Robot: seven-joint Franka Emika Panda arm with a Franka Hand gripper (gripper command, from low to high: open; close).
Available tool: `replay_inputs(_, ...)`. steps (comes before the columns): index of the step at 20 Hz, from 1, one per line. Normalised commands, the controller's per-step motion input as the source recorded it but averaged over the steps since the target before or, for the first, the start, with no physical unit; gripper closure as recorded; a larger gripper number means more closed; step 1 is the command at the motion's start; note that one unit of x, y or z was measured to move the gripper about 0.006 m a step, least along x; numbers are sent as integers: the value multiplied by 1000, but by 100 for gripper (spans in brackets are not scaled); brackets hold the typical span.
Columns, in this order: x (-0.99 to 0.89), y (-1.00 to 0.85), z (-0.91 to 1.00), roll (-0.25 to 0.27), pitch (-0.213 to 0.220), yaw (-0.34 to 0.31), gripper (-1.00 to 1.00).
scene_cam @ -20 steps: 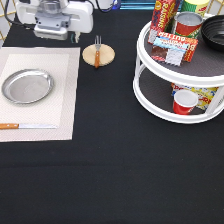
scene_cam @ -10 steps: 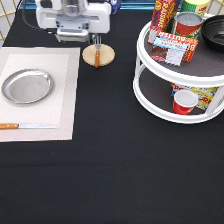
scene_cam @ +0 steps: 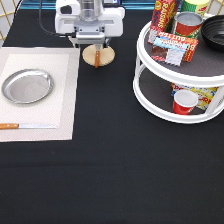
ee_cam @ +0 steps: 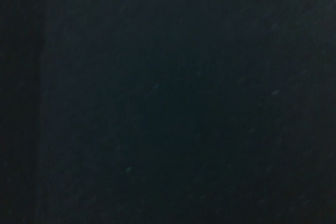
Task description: Arrange plate and fork
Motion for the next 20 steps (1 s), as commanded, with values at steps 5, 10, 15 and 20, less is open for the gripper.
replay_inputs(5, -809, 3, -31, 78, -46, 83, -100)
replay_inputs(10, -325, -452, -127, 203, 36, 48, -100)
replay_inputs(15, 39, -261, -273, 152, 87, 22, -100)
replay_inputs(20, 352, 296, -133, 6, 122, 0, -100)
